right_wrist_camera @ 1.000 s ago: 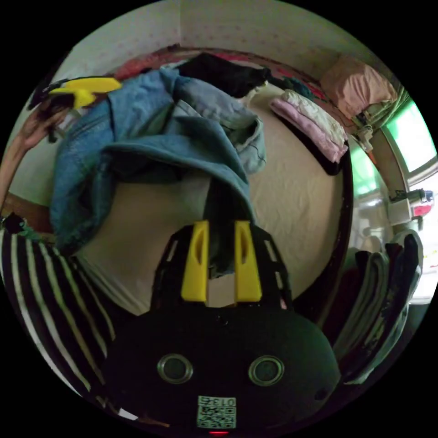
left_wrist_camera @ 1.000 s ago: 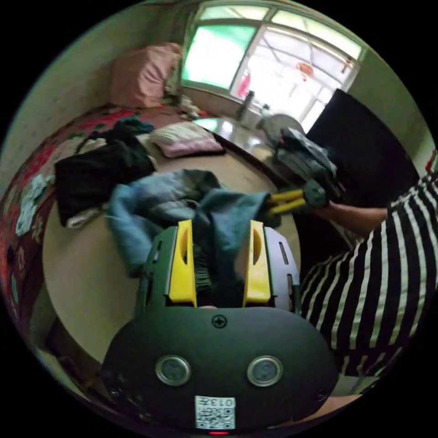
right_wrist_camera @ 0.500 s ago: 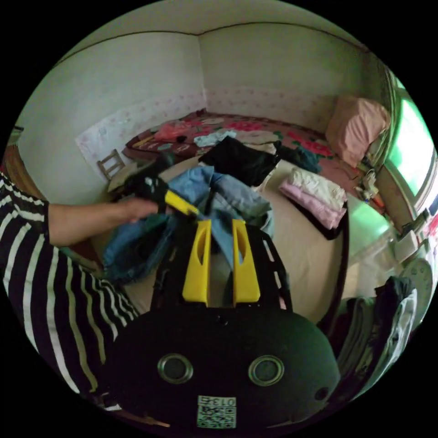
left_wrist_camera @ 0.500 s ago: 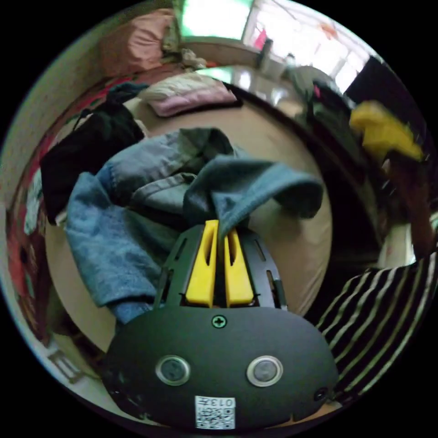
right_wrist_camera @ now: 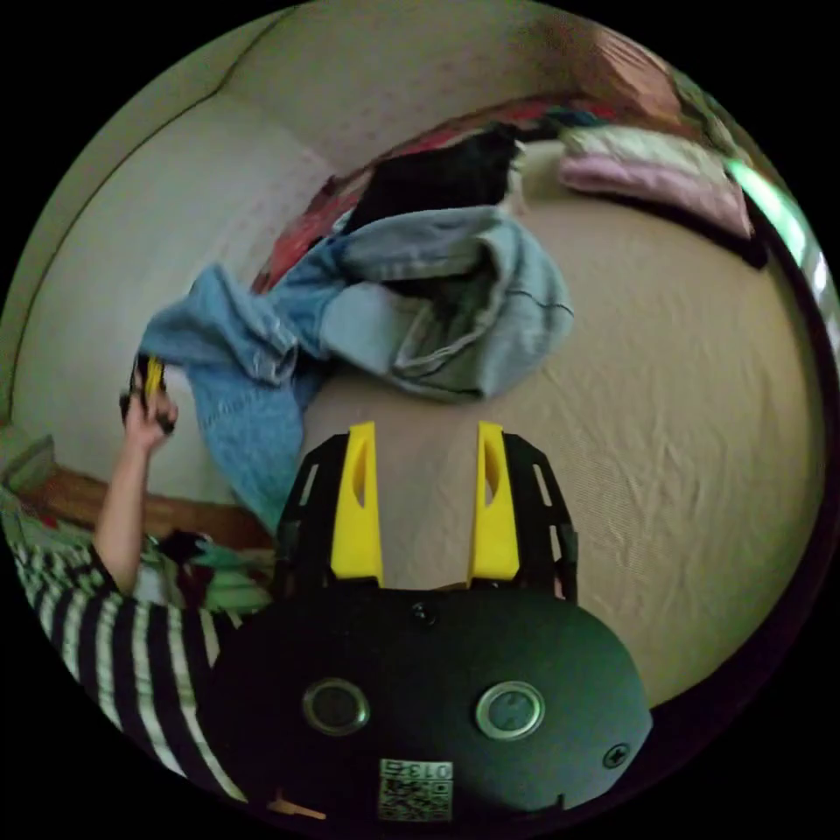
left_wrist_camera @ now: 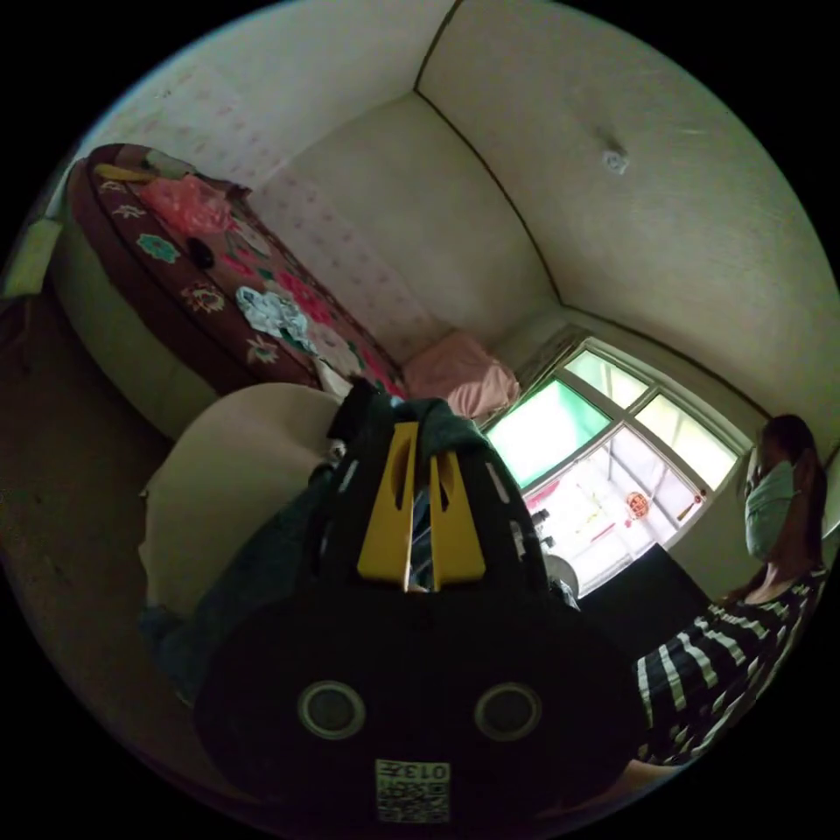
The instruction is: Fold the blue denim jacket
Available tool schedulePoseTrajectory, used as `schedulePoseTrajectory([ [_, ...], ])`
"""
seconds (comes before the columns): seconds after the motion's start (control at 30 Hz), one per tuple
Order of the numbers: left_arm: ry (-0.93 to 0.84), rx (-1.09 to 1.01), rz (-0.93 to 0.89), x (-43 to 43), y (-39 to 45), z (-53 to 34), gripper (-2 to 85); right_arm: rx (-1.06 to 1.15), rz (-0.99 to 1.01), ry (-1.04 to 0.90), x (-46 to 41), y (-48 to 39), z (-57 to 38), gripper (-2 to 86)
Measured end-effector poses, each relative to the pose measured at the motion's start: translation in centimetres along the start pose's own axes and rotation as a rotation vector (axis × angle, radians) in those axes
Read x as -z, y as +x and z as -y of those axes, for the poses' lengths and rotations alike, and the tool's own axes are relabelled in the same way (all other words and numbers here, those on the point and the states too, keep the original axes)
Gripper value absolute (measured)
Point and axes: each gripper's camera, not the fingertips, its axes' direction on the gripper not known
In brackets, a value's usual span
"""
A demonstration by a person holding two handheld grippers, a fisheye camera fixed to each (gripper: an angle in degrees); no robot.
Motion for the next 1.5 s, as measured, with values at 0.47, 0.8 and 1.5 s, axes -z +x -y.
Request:
schedulePoseTrajectory([
  [0.47,-0.221,-0.204,-0.266,4.1,-1.4,-1.8,-0.3,-0.250,0.269,0.184,4.3,6.2,6.8,2.4],
  [0.8,-0.126,-0.437,-0.870,4.5,9.9,0.6,-0.2,0.110,0.040,0.753,28.2,0.7,5.4,1.4],
  [1.5,0.256,-0.073,-0.572,20.6,-5.3,-9.9,-0.2,0.936,0.197,0.593,20.8,-31.9,25.1,2.4],
])
